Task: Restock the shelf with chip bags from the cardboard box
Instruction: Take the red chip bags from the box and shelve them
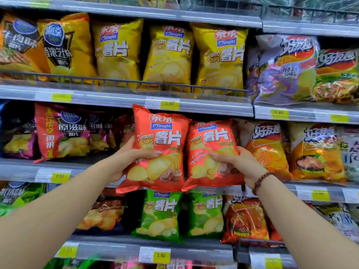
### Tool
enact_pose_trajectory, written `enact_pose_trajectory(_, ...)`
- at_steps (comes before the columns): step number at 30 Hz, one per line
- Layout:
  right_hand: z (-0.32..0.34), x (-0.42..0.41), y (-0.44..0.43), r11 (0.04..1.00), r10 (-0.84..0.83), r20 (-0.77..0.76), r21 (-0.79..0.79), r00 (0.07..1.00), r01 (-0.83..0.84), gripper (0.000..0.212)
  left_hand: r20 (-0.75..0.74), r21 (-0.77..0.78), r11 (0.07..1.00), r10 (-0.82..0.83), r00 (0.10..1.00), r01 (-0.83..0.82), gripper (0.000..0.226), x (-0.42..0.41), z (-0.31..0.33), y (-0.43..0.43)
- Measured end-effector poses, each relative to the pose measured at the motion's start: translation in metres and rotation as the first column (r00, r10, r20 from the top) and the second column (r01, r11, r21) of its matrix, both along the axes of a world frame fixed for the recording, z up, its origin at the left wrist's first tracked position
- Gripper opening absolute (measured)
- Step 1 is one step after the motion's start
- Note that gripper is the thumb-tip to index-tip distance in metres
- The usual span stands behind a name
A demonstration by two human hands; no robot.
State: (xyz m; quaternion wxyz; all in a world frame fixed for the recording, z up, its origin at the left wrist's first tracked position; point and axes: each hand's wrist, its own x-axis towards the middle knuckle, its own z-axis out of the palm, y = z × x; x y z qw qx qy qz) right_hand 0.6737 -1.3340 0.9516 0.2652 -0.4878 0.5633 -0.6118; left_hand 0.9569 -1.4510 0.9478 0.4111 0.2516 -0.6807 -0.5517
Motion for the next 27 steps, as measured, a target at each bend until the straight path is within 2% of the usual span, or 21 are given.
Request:
enact_pose_trajectory(2,0.003,-0.006,-0.011,1.000,0.010,0.022,0.009,1.000,-0.010,0.039,0.006,0.018,1.000,-0.003,1.000,0.003,0.112,0.001,-0.004,-0.005)
enact_pose_trajectory(5,0.009,-0.012,-0.029,1.000,0.002,0.033,0.019,0.999,-0.003,0.058,-0.003,0.047,0.999,0.008,1.000,-0.008,0.115,0.004,-0.005,-0.015)
enact_pose_trajectory(10,0.021,-0.017,-0.063,0.998,-0.059,0.061,-0.001,0.996,0.059,0.068,-0.036,0.041,0.999,0.007,0.999,-0.005,0.115,-0.001,0.005,-0.028)
enact_pose_trajectory(14,0.022,-0.017,-0.088,0.998,-0.051,0.102,-0.036,0.993,0.055,0.050,-0.111,0.017,1.000,0.018,0.994,-0.016,0.088,-0.015,0.010,-0.035)
enact_pose_trajectory(16,0.020,-0.019,-0.100,0.997,-0.051,0.101,-0.053,0.994,0.057,0.065,-0.182,0.049,0.998,0.035,0.983,-0.027,0.076,-0.023,0.009,-0.041)
enact_pose_trajectory(18,0.016,-0.021,-0.112,0.996,-0.077,0.059,-0.047,0.995,0.080,0.085,-0.231,0.068,0.997,0.054,0.971,-0.039,0.083,-0.028,0.007,-0.048)
enact_pose_trajectory(20,0.014,-0.025,-0.123,0.993,-0.106,0.030,-0.048,0.994,0.107,0.082,-0.236,0.065,0.997,0.062,0.970,-0.048,0.094,-0.031,0.006,-0.053)
enact_pose_trajectory(23,0.011,-0.033,-0.142,0.990,-0.111,0.027,-0.090,0.993,0.113,0.081,-0.249,0.078,0.996,0.050,0.967,-0.032,0.073,-0.027,0.005,-0.056)
enact_pose_trajectory(25,0.010,-0.043,-0.158,0.982,-0.157,0.022,-0.103,0.987,0.158,0.080,-0.258,0.093,0.996,0.040,0.965,-0.016,0.071,-0.025,0.005,-0.055)
enact_pose_trajectory(27,0.011,-0.054,-0.174,0.972,-0.217,0.006,-0.088,0.976,0.217,0.092,-0.248,0.093,0.995,0.059,0.967,-0.037,0.091,-0.025,0.008,-0.057)
